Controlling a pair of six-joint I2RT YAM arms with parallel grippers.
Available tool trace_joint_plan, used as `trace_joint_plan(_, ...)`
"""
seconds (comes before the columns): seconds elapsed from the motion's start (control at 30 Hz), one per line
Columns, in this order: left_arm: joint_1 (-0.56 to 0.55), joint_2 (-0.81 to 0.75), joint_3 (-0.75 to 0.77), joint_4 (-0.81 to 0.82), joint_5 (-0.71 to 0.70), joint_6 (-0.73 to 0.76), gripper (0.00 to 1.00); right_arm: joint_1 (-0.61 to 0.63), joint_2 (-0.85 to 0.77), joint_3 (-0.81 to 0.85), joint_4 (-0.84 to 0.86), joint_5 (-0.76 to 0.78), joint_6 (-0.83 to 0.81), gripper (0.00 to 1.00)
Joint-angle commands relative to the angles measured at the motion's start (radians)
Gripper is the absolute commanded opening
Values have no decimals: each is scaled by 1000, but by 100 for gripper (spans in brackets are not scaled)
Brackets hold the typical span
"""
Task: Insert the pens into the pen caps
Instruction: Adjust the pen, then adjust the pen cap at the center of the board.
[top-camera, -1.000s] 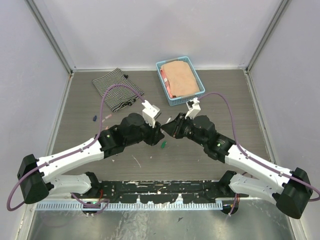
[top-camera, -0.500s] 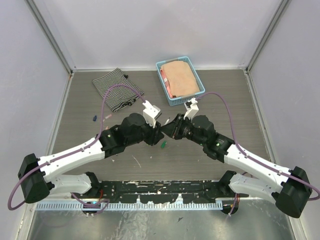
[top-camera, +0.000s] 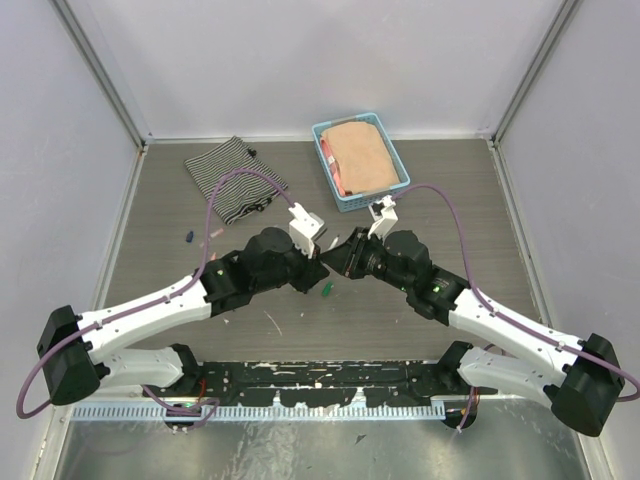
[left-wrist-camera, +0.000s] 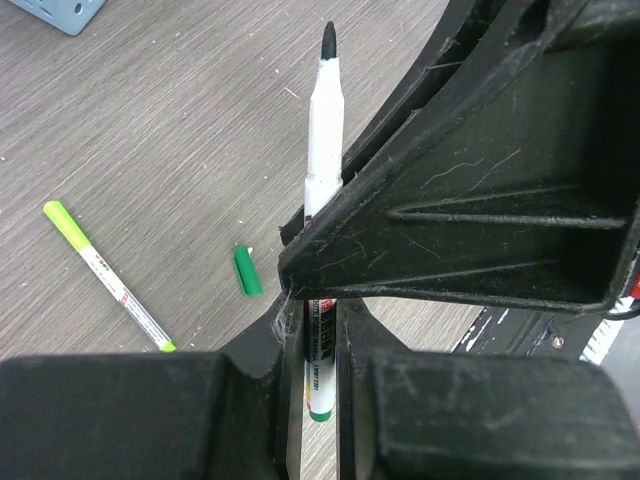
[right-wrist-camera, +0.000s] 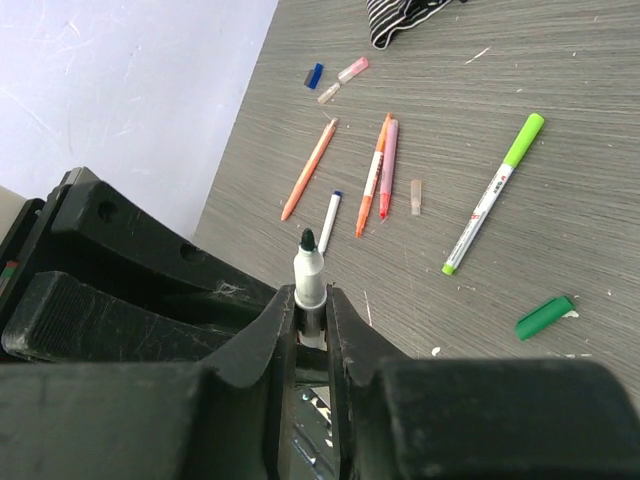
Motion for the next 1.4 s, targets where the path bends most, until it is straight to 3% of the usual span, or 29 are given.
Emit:
trace_joint_plan(0.0,3,0,13,-4,-20,8,11,0,-29,19,44,10,-13,4)
trace_joint_plan(0.1,4,-2,15,-18,-63,1,0,0,-30,26,30,25,-25,19)
trace_joint_plan(0.27,5,-6,28,-48,-112,9,0,0,-48,43,-47,101,-72,36)
trace_joint_plan(0.6,43,-19,45,-142,-198,16,0,1,-48,103,-283,263,-333,44)
trace_joint_plan(0.9,69,-105,43,-237,-406,1,0,3,177,179,-417,-5,-592,55)
trace_joint_plan(1.13,69,-222,9,-281,-552,-40,0,37,354,214,-419,-28,-635,65)
trace_joint_plan(1.37,71,-301,-14,-303,-590,-42,2,89,551,313,-431,10,-686,76)
